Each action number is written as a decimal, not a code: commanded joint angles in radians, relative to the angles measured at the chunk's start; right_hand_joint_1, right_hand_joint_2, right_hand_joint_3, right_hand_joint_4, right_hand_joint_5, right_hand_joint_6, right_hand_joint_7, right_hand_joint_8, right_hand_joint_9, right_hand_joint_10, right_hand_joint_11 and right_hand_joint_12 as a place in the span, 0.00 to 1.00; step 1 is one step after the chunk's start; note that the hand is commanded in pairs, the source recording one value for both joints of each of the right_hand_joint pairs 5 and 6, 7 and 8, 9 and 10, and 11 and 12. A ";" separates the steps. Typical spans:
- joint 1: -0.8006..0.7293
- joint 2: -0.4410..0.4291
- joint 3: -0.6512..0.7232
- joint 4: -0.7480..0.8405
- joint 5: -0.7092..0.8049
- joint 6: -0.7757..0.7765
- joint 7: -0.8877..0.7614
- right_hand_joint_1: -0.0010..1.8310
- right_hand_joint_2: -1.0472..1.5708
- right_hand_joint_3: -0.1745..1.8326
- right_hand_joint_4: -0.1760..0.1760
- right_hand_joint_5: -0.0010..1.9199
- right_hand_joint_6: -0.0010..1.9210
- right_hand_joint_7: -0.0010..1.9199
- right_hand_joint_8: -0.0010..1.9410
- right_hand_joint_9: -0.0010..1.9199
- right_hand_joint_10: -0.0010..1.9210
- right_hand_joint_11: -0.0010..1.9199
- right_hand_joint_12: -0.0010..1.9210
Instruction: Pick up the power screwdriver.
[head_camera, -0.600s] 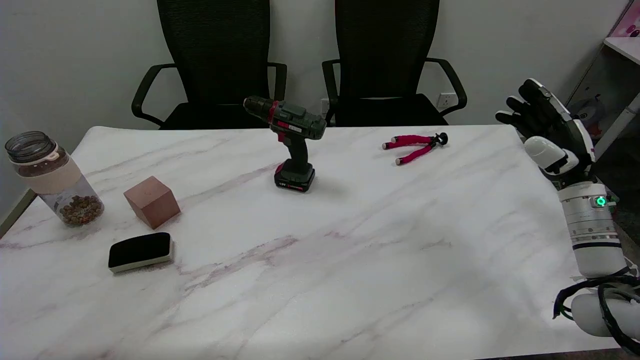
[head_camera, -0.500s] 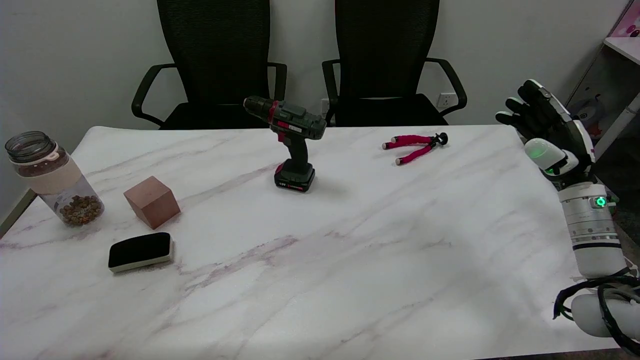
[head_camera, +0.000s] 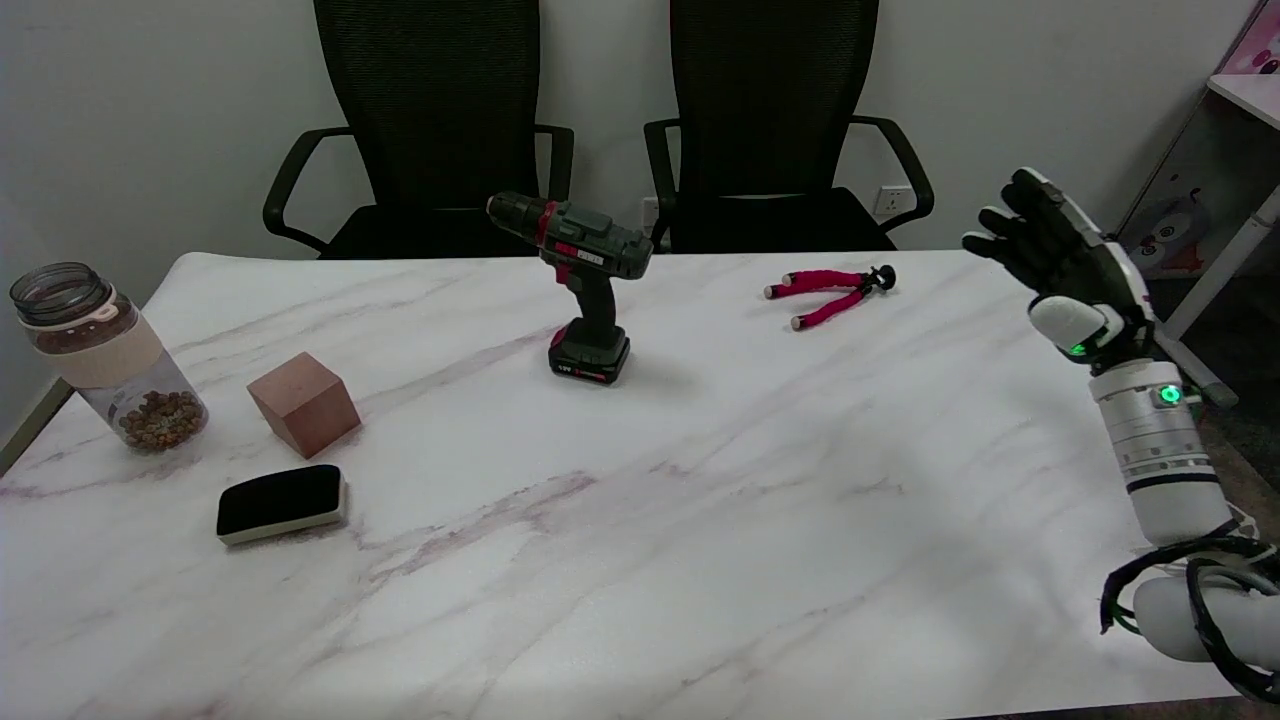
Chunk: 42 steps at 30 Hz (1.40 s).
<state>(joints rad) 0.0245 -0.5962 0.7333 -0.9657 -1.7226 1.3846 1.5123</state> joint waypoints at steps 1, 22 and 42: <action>0.176 -0.146 -0.021 -0.015 -0.239 -0.259 -0.006 0.50 0.30 0.40 0.53 0.12 0.12 0.12 0.11 0.20 0.20 0.26 0.26; 0.505 -0.521 -0.159 0.311 -0.288 -0.534 -0.017 0.50 0.27 0.41 0.72 0.10 0.10 0.10 0.10 0.16 0.16 0.21 0.21; 0.656 -0.688 -0.218 0.475 -0.354 -0.726 -0.185 0.50 0.21 0.46 0.98 0.09 0.09 0.09 0.09 0.13 0.13 0.15 0.15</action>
<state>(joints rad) 0.5545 -1.1333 0.5631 -0.6111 -2.0347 0.8195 1.4401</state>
